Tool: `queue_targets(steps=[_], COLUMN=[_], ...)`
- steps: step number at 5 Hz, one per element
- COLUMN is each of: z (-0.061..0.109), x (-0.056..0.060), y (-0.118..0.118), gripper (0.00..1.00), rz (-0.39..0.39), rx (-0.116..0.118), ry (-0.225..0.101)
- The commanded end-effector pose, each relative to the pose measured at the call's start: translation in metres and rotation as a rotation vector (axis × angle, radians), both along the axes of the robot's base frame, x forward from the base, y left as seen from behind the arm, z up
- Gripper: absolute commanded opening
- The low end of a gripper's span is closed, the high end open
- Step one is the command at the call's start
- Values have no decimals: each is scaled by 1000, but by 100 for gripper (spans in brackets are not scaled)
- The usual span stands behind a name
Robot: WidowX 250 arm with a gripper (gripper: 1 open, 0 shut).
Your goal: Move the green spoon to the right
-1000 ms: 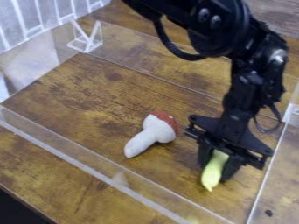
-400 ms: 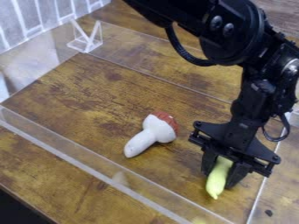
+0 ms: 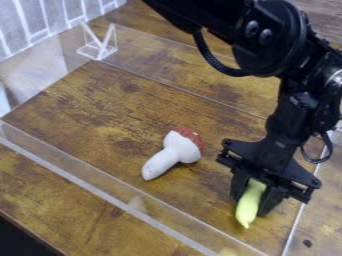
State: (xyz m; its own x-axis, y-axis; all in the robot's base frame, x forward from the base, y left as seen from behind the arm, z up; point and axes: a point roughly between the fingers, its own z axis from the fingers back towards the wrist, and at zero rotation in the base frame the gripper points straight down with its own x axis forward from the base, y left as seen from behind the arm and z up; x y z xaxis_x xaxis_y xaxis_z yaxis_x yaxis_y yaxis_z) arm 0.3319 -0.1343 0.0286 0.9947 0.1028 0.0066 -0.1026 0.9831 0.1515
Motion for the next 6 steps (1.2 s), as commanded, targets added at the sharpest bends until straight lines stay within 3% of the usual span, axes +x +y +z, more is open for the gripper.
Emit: queue_targets(steps=[1,2,3,4,5,6], z=[19,20,24,27,31,37], x=[3,-1,5,13,13,15], y=[15,23,18,12,22,33], gripper=[0,0,100,100,100,100], rz=[22,28,115,201,244,283], rx=[-4,6,-5,-24,-51,-92], ry=[-39,-36,-23,-15,-16,-18])
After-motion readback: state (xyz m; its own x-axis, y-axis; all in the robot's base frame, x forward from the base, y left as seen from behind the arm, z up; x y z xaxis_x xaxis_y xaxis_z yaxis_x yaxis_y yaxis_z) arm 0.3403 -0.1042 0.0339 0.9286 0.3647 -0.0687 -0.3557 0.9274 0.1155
